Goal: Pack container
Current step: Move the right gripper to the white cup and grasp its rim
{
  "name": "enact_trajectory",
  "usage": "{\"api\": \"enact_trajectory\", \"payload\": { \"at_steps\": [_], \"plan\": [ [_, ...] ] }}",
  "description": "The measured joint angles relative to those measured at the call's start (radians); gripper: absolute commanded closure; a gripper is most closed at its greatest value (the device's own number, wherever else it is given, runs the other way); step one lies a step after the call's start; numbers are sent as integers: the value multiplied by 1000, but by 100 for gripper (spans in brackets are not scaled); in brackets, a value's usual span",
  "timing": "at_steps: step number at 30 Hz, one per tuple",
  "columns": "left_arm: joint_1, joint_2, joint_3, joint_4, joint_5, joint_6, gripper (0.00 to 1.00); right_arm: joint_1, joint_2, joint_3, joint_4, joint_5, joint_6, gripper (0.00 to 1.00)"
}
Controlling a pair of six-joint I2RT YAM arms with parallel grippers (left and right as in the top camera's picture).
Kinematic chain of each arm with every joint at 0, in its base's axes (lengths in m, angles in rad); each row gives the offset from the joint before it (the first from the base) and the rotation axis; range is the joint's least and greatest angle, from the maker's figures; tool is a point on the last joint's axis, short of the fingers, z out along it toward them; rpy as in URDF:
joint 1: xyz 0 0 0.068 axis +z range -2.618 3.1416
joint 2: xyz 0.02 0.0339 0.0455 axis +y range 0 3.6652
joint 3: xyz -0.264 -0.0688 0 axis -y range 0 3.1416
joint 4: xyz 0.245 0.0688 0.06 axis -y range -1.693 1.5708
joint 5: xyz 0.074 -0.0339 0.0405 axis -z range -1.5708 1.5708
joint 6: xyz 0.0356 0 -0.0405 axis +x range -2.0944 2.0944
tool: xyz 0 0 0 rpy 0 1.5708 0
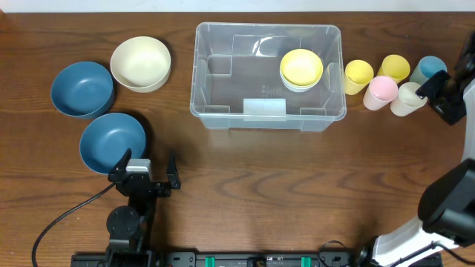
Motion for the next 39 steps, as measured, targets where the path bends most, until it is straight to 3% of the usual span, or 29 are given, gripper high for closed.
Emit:
{"api": "enact_trajectory", "payload": {
  "at_steps": [25,39],
  "plan": [
    [0,0,0,0,0,0,2,-48,203,-1,185,-81,-87,51],
    [0,0,0,0,0,0,2,-21,212,-10,219,-85,-119,85]
  ]
}}
